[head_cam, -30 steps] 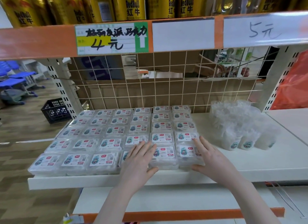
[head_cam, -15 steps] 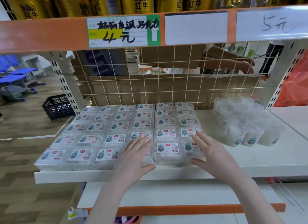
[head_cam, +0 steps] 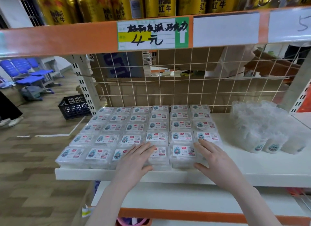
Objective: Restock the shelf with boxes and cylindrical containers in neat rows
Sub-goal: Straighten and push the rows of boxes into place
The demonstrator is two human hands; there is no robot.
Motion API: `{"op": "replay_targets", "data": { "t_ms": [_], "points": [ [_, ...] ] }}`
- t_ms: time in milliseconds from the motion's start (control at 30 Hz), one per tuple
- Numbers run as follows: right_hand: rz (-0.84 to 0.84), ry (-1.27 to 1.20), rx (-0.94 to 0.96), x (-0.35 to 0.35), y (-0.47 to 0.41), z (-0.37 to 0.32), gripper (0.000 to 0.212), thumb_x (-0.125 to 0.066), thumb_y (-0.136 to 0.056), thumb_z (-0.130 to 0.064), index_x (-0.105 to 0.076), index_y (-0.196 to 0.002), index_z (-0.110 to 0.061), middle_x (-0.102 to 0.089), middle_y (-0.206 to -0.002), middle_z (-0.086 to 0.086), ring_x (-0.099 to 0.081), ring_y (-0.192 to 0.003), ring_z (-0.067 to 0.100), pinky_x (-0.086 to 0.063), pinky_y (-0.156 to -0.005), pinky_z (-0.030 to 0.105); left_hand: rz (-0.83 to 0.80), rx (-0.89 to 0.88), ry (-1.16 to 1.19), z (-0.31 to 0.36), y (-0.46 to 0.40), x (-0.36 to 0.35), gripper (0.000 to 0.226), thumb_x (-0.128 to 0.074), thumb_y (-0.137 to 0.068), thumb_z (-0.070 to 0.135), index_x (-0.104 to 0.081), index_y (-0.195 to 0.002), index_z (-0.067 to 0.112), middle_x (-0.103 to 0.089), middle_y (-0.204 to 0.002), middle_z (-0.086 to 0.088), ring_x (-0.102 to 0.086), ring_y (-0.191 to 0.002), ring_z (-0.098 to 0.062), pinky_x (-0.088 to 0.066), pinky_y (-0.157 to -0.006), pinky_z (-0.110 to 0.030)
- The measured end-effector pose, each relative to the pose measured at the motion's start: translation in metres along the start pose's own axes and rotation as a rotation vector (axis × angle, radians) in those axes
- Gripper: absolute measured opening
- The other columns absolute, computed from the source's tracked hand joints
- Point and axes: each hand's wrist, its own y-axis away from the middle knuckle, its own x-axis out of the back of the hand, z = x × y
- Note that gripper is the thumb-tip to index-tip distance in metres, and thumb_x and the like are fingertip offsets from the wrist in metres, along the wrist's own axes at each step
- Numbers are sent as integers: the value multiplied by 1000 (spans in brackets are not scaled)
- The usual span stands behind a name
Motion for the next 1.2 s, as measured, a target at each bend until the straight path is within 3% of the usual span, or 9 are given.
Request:
{"op": "replay_targets", "data": {
  "t_ms": [133, 367, 433, 567, 700, 767, 900, 1067, 1200],
  "points": [
    [29, -29, 3, -4, -1, 1, 69, -94, -42, -35, -69, -102, -11, -69, -106, 12, -68, -96, 28, -54, -75, 38, 67, -17, -25, 2, -5, -10, 78, -94, -38, 41, -70, -110, 24, -68, -115, 7, -66, -102, -7, -50, -87, -30],
    [97, -11, 11, -9, 0, 4, 66, -93, -42, -32, -70, -99, -10, -69, -106, 12, -68, -95, 29, -54, -75, 39, 75, 12, -50, 1, -6, -14, 78, -94, -37, 37, -71, -110, 21, -68, -115, 4, -67, -102, -11, -53, -83, -33],
    [115, -15, 8, -12, 1, 4, 65, -93, -45, -32, -69, -102, -10, -68, -108, 13, -67, -97, 30, -54, -76, 40, 53, 10, -19, 3, -6, -10, 78, -94, -41, 36, -69, -113, 20, -67, -118, 3, -65, -104, -11, -50, -88, -32],
    [149, -9, 17, -15, 1, 3, 66, -92, -47, -33, -68, -104, -10, -68, -109, 13, -67, -98, 31, -54, -77, 42, 40, 26, 44, 2, -6, -7, 68, -76, -76, 31, -48, -138, 23, -41, -145, 7, -43, -132, -11, -20, -110, -28],
    [164, -4, 31, -13, -2, 2, 68, -91, -49, -37, -68, -107, -10, -68, -110, 12, -66, -99, 29, -54, -78, 42, 55, 16, 11, -5, 0, -10, 75, -89, -50, 47, -66, -117, 21, -64, -122, 6, -62, -110, -10, -39, -95, -26],
    [168, 7, 59, -13, -5, 1, 69, -90, -49, -39, -69, -107, -10, -68, -110, 10, -67, -99, 27, -54, -79, 41, 63, 16, 28, -7, 2, -5, 70, -82, -57, 53, -66, -117, 22, -64, -122, 7, -59, -114, -9, -38, -100, -20],
    [190, 31, 117, -11, -15, -7, 68, -89, -47, -44, -70, -105, -14, -69, -109, 5, -67, -99, 22, -51, -82, 37, 61, 86, -39, -23, 14, 2, 63, -39, -77, 59, -63, -121, 20, -62, -126, 5, -52, -121, -11, -33, -106, -24],
    [221, -8, 187, -15, -31, -25, 65, -88, -52, -43, -69, -107, -14, -69, -109, 4, -66, -100, 22, -49, -86, 38, 54, 180, -59, -49, 39, 15, 72, -24, -86, 70, -58, -127, 21, -56, -131, 6, -48, -125, -10, -34, -104, -25],
    [232, -54, 205, -19, -43, -49, 55, -71, -64, -46, -68, -110, -15, -68, -112, 4, -66, -102, 22, -47, -88, 38, 50, 163, -17, -78, 54, 18, 80, -19, -86, 74, -53, -132, 18, -53, -135, 1, -34, -129, -12, -12, -111, -19]
  ]
}}
